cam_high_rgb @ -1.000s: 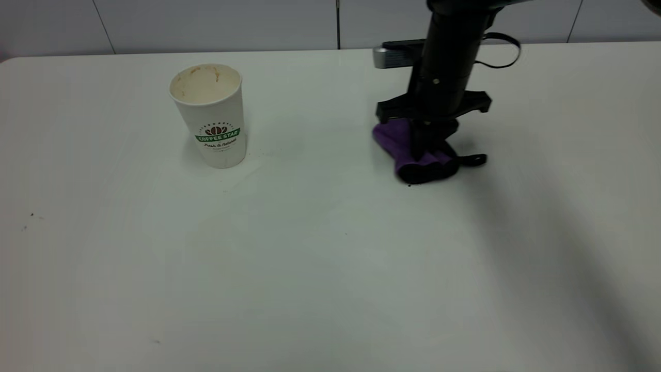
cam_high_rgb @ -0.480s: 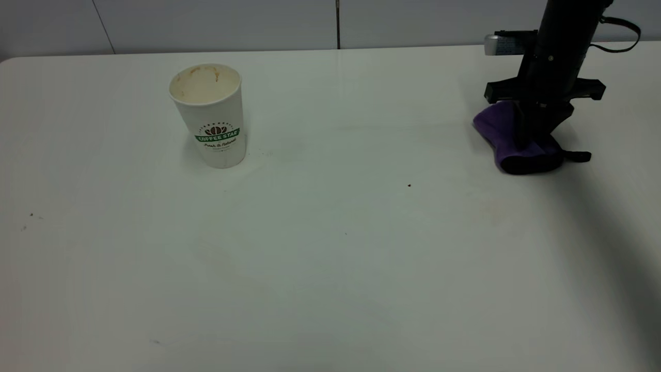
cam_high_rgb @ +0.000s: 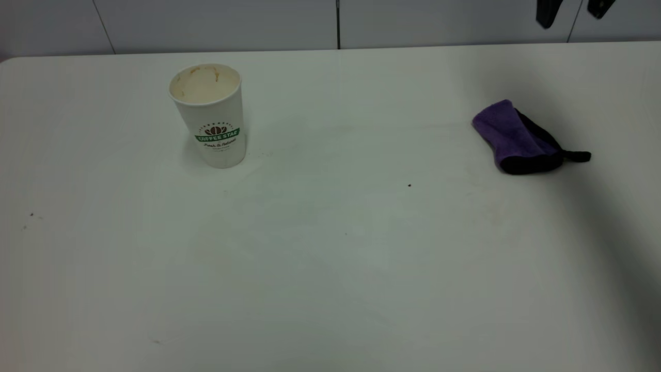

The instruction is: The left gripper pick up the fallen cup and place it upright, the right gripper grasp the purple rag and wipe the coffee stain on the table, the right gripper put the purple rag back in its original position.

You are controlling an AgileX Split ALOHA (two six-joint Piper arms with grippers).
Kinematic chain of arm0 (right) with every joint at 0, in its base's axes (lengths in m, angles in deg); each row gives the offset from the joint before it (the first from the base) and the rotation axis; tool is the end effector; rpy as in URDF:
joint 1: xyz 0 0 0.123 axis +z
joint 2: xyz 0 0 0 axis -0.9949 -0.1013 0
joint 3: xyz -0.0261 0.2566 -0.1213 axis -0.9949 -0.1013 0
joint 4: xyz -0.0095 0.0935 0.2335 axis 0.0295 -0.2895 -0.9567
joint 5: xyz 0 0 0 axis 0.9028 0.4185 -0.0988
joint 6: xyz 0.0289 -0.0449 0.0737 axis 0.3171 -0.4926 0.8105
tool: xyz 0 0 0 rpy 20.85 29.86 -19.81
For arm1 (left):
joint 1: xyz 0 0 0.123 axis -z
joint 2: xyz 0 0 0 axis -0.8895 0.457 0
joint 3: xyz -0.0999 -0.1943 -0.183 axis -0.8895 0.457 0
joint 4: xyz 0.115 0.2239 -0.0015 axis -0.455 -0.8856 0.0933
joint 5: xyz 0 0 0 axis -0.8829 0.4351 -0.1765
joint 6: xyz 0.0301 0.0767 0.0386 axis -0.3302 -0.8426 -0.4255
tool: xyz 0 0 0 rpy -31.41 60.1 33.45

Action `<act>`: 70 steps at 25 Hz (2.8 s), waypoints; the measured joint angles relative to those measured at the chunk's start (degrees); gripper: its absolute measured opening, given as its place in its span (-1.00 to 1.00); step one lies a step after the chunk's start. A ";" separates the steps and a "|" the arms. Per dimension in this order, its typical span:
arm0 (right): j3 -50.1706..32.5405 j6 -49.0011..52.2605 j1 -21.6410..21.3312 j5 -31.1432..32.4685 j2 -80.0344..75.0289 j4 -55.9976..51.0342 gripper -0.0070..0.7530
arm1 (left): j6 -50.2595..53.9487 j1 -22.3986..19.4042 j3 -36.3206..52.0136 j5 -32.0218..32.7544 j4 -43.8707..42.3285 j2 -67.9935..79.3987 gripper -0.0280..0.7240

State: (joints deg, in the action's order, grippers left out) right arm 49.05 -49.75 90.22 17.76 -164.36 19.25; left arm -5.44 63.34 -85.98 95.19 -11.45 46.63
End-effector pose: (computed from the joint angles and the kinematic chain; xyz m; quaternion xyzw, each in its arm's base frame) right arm 0.4836 0.0521 0.2056 -0.1221 0.9866 0.0030 0.1082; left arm -0.0088 0.0019 0.2688 0.0033 0.8666 0.0086 0.4989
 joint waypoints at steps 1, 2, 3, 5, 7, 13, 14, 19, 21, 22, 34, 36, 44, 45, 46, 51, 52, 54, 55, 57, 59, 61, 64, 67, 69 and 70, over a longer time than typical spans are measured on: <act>-4.30 0.00 0.00 0.13 4.95 -0.17 0.93 | 0.00 0.00 0.00 0.00 0.00 0.00 0.30; -8.57 0.00 0.00 0.29 9.27 -0.30 0.93 | 0.00 0.00 0.00 0.00 0.00 0.00 0.30; -12.03 0.00 0.00 0.43 13.69 -0.42 0.93 | 0.00 0.00 0.00 0.00 0.00 0.00 0.30; -19.95 0.00 0.00 0.63 25.15 -0.86 0.93 | 0.00 0.00 0.00 0.00 0.00 0.00 0.30; -26.85 0.41 0.00 0.89 34.30 -1.05 0.93 | 0.00 0.00 0.00 0.00 0.00 0.00 0.30; -47.59 2.84 0.00 1.37 58.59 -1.09 0.93 | 0.00 0.00 0.00 0.00 0.00 0.00 0.30; -51.26 3.18 0.00 1.48 62.43 -1.09 0.92 | 0.00 0.00 0.00 0.00 0.00 0.00 0.30; -68.85 4.61 0.00 0.66 80.89 -1.09 0.89 | 0.00 0.00 0.00 0.00 0.00 0.00 0.30; -75.13 5.02 0.00 -1.80 88.19 -1.15 0.88 | 0.00 0.00 0.00 0.00 0.00 0.00 0.30; -77.65 5.15 0.00 -3.12 91.94 -1.15 0.87 | 0.00 0.00 0.00 0.00 0.00 0.00 0.30; -90.03 3.12 0.00 -6.39 114.82 -1.18 0.82 | 0.00 0.00 0.00 0.00 0.00 0.00 0.30; -90.28 3.26 0.00 -6.33 114.99 -1.18 0.81 | 0.00 0.00 0.00 0.00 0.00 0.00 0.30; -90.67 3.98 0.00 -6.14 114.99 -1.18 0.72 | 0.00 0.00 0.00 0.00 0.00 0.00 0.30; -90.67 3.99 0.00 -6.14 114.99 -1.18 0.70 | 0.00 0.00 0.00 0.00 0.00 0.00 0.30; -90.67 3.99 0.00 -6.14 114.99 -1.18 0.65 | 0.00 0.00 0.00 0.00 0.00 0.00 0.30; -90.67 3.99 0.00 -6.14 114.99 -1.18 0.38 | 0.00 0.00 0.00 0.00 0.00 0.00 0.30; -90.67 3.99 0.00 -6.14 114.99 -1.18 0.32 | 0.00 0.00 0.00 0.00 0.00 0.00 0.30; -90.67 3.99 -1.00 -6.14 115.21 -1.26 0.21 | 0.00 0.00 0.00 0.00 0.00 0.00 0.30; -90.67 3.99 -1.96 -6.14 115.81 -1.25 0.16 | 0.00 0.00 0.00 0.00 0.00 0.00 0.30; -90.67 4.04 -4.20 -6.14 118.09 -1.25 0.05 | 0.00 0.00 0.00 0.00 0.00 0.00 0.30; -90.67 5.19 -6.25 -6.06 121.17 -1.25 -0.05 | 0.00 0.00 0.00 0.00 0.00 0.00 0.30; -90.67 6.45 -7.19 -5.86 124.52 -1.25 -0.14 | 0.00 0.00 0.00 0.00 0.00 0.00 0.30; -90.67 7.09 -7.33 -5.62 127.87 -1.25 -0.29 | 0.00 0.00 0.00 0.00 0.00 0.00 0.30; -90.67 7.09 -7.33 -5.49 130.10 -1.07 -0.40 | 0.00 0.00 0.00 0.00 0.00 0.00 0.30; -90.67 7.09 -7.33 -5.43 131.59 -1.02 -0.42 | 0.00 0.00 0.00 0.00 0.00 0.00 0.30; -90.67 7.09 -7.33 -5.33 132.06 -0.94 -0.43 | 0.00 0.00 0.00 0.00 0.00 0.00 0.30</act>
State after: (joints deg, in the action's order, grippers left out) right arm -41.62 -42.66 82.89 12.43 -32.30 18.30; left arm -5.44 63.34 -85.98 95.19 -11.45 46.63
